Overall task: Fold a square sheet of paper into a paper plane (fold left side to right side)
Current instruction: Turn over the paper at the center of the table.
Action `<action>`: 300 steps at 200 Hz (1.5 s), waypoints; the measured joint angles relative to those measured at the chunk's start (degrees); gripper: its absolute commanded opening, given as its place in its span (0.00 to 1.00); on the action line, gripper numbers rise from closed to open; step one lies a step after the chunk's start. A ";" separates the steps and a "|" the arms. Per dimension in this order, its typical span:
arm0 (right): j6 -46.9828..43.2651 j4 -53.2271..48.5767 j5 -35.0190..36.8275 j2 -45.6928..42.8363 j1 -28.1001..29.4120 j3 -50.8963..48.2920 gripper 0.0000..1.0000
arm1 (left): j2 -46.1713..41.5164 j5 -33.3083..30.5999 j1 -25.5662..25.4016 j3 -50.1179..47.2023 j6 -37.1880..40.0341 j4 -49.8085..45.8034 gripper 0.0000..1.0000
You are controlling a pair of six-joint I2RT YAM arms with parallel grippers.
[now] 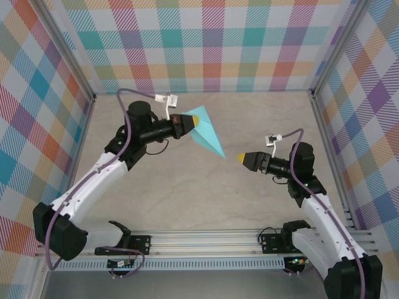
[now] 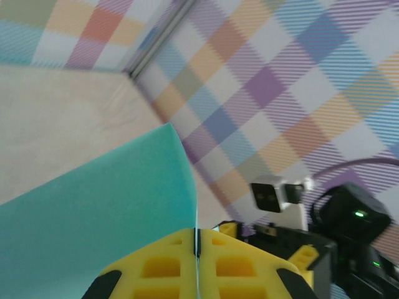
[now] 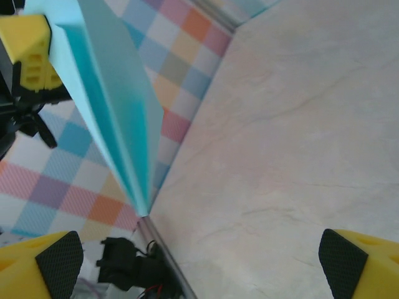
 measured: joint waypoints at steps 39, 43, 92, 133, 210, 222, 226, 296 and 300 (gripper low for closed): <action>-1.40 6.21 -8.63 3.23 4.70 9.40 1.00 | -2.16 6.99 0.00 4.50 2.73 0.39 0.00; -1.73 6.62 -9.09 3.67 5.42 10.16 1.00 | -2.16 7.74 0.00 4.76 2.89 0.44 0.00; -5.25 8.00 -11.21 12.76 12.81 18.64 1.00 | -2.29 14.49 -0.07 5.57 3.30 2.05 0.00; -7.67 7.32 -10.95 16.85 13.90 21.42 0.92 | -3.76 16.41 -0.17 5.55 3.72 2.05 0.00; -12.41 2.91 -10.08 18.01 18.29 25.68 0.41 | -2.38 16.09 -1.07 5.68 4.61 1.40 0.00; -13.20 1.88 -9.46 18.01 18.29 26.05 0.31 | -2.16 15.82 -1.14 5.68 4.74 1.25 0.00; -13.40 1.40 -9.27 17.99 18.29 26.21 0.28 | -2.10 15.76 -1.14 5.68 4.79 1.16 0.00; -21.44 -13.90 0.13 16.00 18.29 28.28 0.06 | -2.78 9.01 -1.25 6.32 10.47 -6.80 0.64; -22.16 -15.52 1.44 15.87 18.29 28.70 0.05 | -3.04 7.80 -1.25 6.32 10.64 -8.02 0.68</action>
